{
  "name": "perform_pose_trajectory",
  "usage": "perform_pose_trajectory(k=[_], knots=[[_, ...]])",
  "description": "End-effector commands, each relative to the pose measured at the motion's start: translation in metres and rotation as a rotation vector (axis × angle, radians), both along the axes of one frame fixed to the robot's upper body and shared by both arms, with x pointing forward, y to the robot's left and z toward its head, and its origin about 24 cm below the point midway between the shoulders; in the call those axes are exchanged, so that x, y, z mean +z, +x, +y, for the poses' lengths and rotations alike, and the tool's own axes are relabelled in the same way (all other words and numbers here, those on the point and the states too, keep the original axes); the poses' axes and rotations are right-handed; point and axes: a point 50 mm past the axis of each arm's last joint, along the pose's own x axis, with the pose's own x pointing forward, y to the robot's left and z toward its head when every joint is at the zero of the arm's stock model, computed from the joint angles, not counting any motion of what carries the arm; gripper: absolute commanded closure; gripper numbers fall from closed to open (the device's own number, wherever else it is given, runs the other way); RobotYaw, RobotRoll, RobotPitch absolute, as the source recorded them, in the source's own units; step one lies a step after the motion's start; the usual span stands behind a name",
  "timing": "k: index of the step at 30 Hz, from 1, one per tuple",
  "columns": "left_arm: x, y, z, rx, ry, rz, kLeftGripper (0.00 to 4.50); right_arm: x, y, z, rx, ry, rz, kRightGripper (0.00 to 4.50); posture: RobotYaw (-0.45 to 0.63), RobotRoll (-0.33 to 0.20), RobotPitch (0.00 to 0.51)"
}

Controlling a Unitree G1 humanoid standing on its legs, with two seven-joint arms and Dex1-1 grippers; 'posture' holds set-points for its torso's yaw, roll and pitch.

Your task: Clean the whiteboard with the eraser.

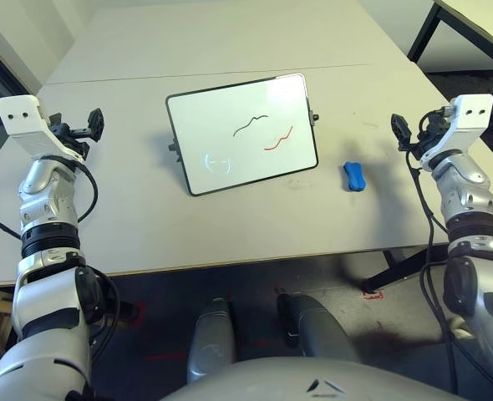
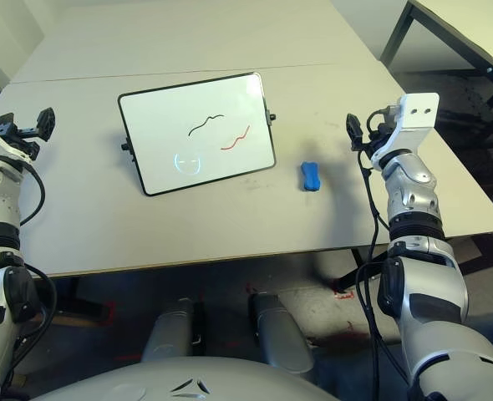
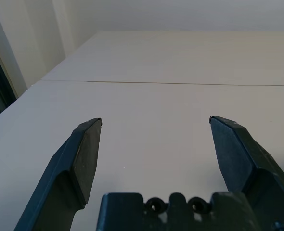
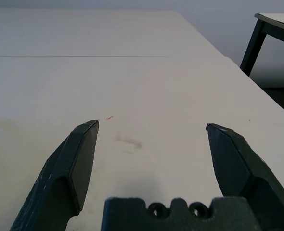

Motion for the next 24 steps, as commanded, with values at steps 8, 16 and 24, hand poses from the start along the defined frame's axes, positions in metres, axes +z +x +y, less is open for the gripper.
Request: perform_pose_trajectory(k=[8,16,24], knots=[[0.004,0.001,-0.003,-0.034,0.028,-0.006,0.0,0.002,0.003,0.005,0.007,-0.004,-0.019,0.02,-0.06,0.0,0.097],[0.019,0.002,-0.016,-0.144,0.067,-0.036,0.0,0.002,0.004,0.012,0.024,-0.003,-0.035,0.02,-0.06,0.0,0.107],[0.035,-0.033,-0.08,-0.632,0.094,-0.074,0.0,0.005,0.001,0.009,0.019,-0.019,-0.037,0.02,-0.07,0.0,0.124]])
